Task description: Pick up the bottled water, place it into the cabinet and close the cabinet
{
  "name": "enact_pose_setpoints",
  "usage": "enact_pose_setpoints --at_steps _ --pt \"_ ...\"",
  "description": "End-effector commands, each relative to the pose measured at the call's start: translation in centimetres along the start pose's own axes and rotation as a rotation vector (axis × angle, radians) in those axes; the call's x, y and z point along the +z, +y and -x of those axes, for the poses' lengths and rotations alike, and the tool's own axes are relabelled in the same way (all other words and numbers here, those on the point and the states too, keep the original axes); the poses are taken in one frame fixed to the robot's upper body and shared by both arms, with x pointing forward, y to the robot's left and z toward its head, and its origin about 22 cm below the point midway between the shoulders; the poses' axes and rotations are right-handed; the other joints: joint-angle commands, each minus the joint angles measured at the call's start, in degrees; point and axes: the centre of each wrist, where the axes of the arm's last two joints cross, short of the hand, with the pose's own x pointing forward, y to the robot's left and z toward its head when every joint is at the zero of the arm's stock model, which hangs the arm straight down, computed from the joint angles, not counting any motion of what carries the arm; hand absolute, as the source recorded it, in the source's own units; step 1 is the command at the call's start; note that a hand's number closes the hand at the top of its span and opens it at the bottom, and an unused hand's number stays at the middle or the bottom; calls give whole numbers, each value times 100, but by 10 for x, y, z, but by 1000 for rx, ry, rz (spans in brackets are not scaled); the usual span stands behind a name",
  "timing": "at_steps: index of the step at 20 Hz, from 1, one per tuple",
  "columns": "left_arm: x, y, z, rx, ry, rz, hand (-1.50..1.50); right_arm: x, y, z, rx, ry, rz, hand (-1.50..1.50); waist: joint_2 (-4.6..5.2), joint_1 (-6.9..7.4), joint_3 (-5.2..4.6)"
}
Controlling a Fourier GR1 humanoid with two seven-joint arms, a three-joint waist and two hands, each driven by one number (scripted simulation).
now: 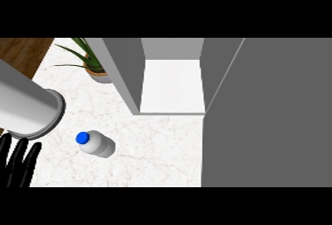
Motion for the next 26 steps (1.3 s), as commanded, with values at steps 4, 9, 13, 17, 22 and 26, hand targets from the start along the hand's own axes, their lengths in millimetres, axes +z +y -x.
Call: enact_pose_setpoints --at_steps 4,9,13,17,22,26 --pt "16 4 -28 23 -19 -15 -150 23 9 -32 -24 -17 7 -150 2 -20 -1" --pt "23 3 -24 16 2 -12 -150 31 4 -37 -19 -30 5 -150 -3 -15 -1" --pt "26 6 -20 -16 -12 -21 -150 36 -5 -29 -8 -15 -19 -150 3 -5 1" --pt "14 23 4 -19 21 -54 -150 49 -1 -27 -16 -16 -26 -150 3 -68 -1" --pt "21 17 8 -27 74 -91 -150 59 6 -32 -30 -14 -11 -150 -1 -62 0" --pt "5 43 40 16 103 -108 -150 62 10 -39 -19 -32 -41 -150 10 -110 -8"
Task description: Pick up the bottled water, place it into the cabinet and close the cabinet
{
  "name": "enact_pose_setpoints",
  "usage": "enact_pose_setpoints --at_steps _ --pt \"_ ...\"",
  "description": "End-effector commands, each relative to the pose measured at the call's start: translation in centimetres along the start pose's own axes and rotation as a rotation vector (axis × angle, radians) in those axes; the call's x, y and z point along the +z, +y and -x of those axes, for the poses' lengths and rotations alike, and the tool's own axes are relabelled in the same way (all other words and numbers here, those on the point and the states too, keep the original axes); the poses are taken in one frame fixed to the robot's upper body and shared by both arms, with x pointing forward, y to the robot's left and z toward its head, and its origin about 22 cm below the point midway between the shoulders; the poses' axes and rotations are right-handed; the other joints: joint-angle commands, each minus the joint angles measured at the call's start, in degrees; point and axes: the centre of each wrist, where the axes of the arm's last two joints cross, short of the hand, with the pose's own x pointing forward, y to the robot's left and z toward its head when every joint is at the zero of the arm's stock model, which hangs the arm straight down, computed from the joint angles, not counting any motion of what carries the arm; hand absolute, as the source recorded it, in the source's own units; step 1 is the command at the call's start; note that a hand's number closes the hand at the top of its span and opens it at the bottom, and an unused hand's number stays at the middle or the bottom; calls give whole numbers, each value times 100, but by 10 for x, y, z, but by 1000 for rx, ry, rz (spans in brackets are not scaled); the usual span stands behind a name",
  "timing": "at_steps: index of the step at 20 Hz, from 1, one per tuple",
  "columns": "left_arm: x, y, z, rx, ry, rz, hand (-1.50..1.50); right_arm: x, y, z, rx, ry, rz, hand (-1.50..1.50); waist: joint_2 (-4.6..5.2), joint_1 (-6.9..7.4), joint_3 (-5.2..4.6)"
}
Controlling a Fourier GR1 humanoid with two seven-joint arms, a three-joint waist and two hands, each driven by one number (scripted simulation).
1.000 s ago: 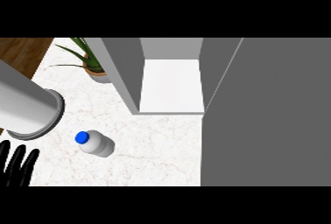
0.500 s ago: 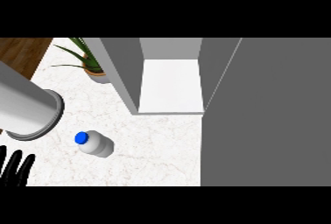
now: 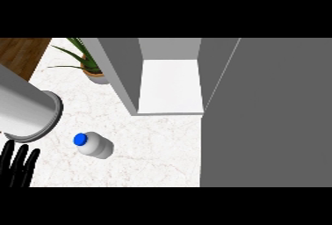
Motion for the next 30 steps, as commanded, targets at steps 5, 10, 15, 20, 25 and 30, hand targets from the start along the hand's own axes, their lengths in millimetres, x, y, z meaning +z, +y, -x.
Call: enact_pose_setpoints --at_steps 5,10,15,20,25,30 --pt "-18 8 46 5 55 -56 -150 19 8 -39 -6 -63 -13 -150 4 -60 2" --pt "-15 35 88 -13 96 -41 -150 16 10 -41 -3 -66 -19 -150 15 11 -4" --pt "-30 38 123 -28 130 -45 -150 22 14 -43 -1 -68 -14 -150 20 -30 -6" --pt "-47 45 140 -2 146 -42 -150 37 10 -47 11 -38 -29 -150 7 -78 -2" --pt "-56 46 180 -17 151 -74 -150 38 12 -49 -1 -60 -29 -150 20 -88 -7" --pt "-62 44 203 -27 138 -86 -150 44 2 -52 13 -58 -53 -150 33 -73 -8"
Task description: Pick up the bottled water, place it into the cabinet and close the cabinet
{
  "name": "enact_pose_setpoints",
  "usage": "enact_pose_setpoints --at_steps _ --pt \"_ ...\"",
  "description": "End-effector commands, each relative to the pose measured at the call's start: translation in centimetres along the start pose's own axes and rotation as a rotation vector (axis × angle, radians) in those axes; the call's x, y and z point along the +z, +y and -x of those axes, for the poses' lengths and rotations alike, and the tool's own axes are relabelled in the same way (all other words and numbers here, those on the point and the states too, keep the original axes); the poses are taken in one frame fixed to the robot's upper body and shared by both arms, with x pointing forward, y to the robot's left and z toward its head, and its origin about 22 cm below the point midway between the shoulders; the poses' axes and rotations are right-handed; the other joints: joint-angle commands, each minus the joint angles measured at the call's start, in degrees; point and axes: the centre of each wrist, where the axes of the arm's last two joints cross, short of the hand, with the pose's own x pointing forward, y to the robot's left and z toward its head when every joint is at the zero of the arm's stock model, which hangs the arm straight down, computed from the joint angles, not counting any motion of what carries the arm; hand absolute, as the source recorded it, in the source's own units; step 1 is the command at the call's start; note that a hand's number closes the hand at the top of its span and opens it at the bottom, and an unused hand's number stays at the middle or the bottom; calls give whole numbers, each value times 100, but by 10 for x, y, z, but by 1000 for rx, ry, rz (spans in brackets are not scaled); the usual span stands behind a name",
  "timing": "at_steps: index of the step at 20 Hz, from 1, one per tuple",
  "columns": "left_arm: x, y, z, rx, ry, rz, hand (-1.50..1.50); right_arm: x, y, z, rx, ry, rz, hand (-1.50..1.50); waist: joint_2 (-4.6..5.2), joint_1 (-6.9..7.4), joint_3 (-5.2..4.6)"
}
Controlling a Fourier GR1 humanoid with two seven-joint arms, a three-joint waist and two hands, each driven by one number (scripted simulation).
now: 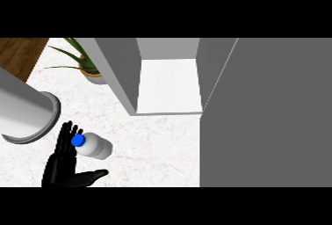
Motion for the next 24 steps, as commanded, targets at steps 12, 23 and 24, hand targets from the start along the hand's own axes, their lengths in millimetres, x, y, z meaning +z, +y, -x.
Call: enact_pose_setpoints --at_steps 12,23,24 --pt "-21 13 44 44 -21 -17 -150 0 1 -38 27 -87 -12 -150 11 82 3" --pt "-28 -13 70 259 -40 63 -150 2 -3 -35 37 -94 18 -150 27 100 0" --pt "-46 3 53 243 -73 43 150 10 -2 -43 55 -83 -12 -150 -2 39 3"
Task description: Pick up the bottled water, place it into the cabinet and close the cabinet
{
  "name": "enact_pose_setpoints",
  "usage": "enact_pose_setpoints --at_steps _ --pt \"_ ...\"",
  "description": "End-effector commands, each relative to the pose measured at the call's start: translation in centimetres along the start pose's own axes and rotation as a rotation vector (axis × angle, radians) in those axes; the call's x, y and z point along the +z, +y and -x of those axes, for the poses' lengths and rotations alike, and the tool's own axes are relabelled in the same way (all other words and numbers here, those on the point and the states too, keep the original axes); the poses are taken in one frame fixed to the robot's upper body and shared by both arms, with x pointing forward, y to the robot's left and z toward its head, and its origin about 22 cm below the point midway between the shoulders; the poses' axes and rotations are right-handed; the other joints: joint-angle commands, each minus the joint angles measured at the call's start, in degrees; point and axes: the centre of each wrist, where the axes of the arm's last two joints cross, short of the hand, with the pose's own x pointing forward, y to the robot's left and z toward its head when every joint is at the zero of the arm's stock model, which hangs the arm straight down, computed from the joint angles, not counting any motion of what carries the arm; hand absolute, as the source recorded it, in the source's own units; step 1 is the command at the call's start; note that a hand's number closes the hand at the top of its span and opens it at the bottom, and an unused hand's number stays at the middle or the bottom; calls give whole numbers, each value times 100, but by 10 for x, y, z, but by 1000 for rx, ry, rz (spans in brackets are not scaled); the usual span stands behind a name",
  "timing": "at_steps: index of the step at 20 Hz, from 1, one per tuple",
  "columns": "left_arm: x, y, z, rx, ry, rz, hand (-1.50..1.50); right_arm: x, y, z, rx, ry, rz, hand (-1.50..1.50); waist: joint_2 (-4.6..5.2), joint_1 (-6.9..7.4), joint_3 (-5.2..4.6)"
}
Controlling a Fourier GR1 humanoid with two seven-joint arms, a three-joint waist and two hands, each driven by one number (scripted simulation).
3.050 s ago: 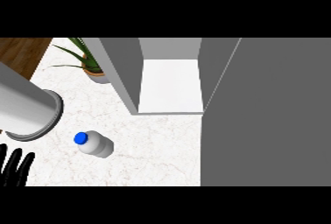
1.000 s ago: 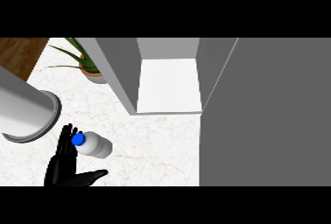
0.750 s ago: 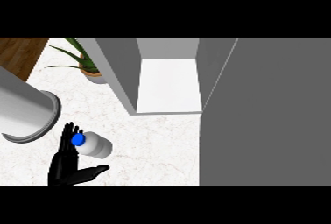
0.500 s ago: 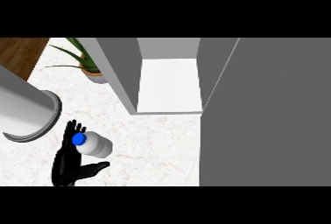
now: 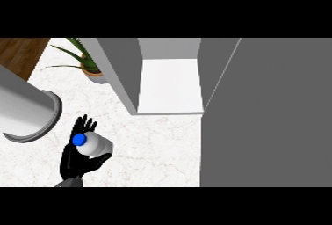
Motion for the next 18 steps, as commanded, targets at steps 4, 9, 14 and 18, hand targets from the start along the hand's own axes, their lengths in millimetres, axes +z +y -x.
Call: enact_pose_setpoints --at_steps 4,9,14,18 --pt "6 -6 17 70 -39 6 150 -16 10 -27 -10 -80 -20 -150 5 29 1" --pt "-10 -16 11 95 -42 20 150 -7 5 -36 -1 -80 -26 -150 -13 -6 4" --pt "-6 -31 24 53 -81 65 150 -9 -2 -28 -3 -90 -22 -150 -2 11 4" --pt "-25 -47 17 54 -132 50 150 -8 3 -28 -5 -65 -30 -150 -10 17 5"
